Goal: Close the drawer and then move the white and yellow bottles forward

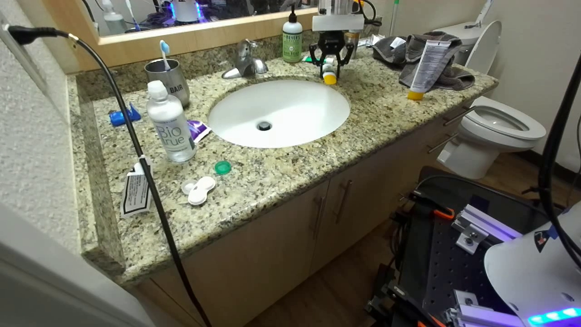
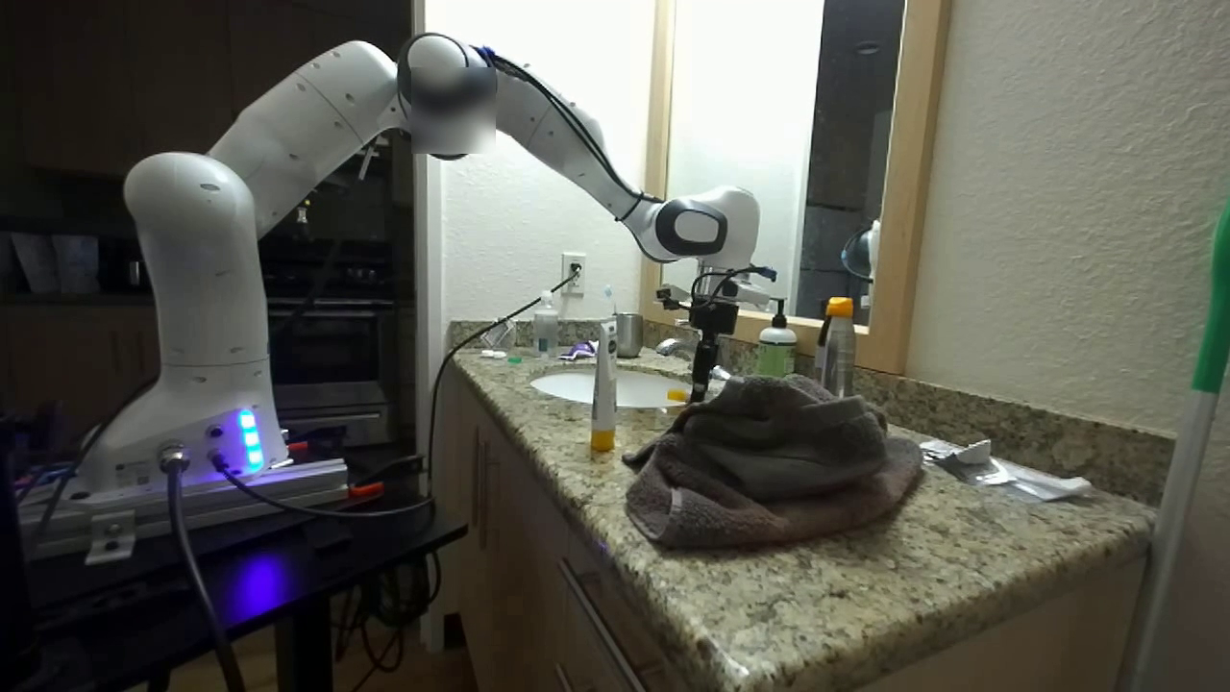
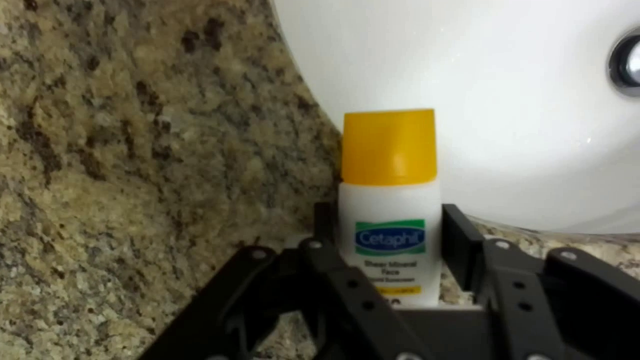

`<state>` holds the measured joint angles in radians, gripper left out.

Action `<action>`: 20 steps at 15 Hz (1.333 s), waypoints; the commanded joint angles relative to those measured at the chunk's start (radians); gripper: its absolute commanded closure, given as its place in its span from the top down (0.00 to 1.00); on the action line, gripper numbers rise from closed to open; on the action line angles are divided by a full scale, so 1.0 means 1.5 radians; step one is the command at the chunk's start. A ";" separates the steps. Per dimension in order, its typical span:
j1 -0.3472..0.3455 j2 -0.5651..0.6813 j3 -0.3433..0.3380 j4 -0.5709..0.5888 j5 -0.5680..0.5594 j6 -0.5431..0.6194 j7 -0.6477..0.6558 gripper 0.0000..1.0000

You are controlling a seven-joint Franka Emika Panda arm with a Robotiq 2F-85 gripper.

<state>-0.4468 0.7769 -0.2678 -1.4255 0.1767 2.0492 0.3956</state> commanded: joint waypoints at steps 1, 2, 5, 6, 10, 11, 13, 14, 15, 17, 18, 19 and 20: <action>-0.007 0.007 -0.001 -0.001 0.017 0.010 -0.024 0.25; -0.010 0.008 0.000 -0.001 0.021 0.010 -0.026 0.22; -0.042 0.002 0.028 0.011 0.052 -0.061 -0.093 0.22; -0.051 -0.003 0.031 0.017 0.062 -0.088 -0.117 0.22; -0.099 0.002 0.037 0.070 0.098 -0.251 -0.204 0.22; -0.109 0.007 0.037 0.083 0.103 -0.295 -0.219 0.22; -0.128 0.016 0.039 0.110 0.108 -0.378 -0.242 0.22; -0.136 0.019 0.041 0.122 0.110 -0.416 -0.254 0.22; -0.145 0.028 0.045 0.139 0.112 -0.456 -0.267 0.22; -0.153 0.045 0.052 0.169 0.102 -0.536 -0.292 0.22; -0.155 0.055 0.055 0.184 0.096 -0.570 -0.302 0.22; -0.156 0.070 0.059 0.201 0.090 -0.610 -0.316 0.22; -0.157 0.086 0.061 0.220 0.083 -0.646 -0.329 0.22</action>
<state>-0.6581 0.8239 -0.2068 -1.2084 0.3224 1.2244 -0.0456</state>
